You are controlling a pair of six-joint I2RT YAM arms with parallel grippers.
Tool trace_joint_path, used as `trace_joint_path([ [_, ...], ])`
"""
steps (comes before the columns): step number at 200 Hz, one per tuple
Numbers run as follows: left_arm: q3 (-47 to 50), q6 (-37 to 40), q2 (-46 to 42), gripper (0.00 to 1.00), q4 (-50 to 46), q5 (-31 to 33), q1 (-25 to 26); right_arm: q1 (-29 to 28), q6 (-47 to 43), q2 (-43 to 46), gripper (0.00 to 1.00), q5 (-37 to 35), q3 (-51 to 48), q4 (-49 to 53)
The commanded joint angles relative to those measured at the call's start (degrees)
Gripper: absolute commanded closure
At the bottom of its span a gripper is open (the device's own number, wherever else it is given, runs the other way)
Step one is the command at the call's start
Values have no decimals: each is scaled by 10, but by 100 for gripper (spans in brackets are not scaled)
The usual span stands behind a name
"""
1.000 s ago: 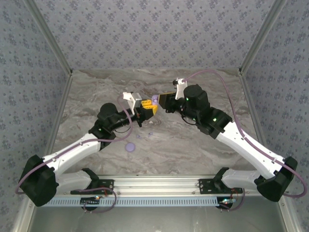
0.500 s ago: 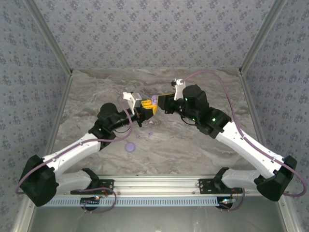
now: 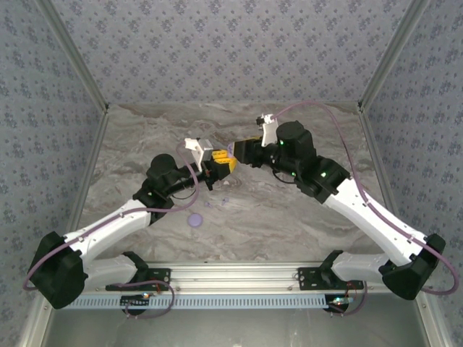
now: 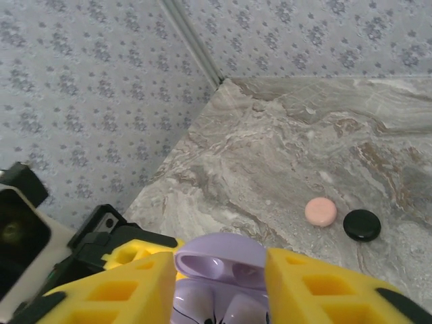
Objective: Insert the wireless bluetooth earbuds into the charging case
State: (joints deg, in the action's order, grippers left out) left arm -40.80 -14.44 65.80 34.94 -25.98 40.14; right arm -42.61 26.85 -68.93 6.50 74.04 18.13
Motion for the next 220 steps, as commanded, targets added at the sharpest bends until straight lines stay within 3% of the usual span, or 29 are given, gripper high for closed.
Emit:
trace_joint_path([
  [1,-12,-3,2,100,40,-7,3,21,-20,3,53,50,39,22],
  [23,-10,-9,0,100,49,-7,3,59,-34,20,41,84,36,24],
  [65,-10,-18,-4,100,61,-15,3,120,-33,18,0,265,-7,-15],
  [116,-16,-21,0,100,58,-21,3,106,-11,-31,0,367,-14,-59],
  [220,-21,-17,-1,100,36,-23,2,97,-20,-12,6,390,-17,-104],
])
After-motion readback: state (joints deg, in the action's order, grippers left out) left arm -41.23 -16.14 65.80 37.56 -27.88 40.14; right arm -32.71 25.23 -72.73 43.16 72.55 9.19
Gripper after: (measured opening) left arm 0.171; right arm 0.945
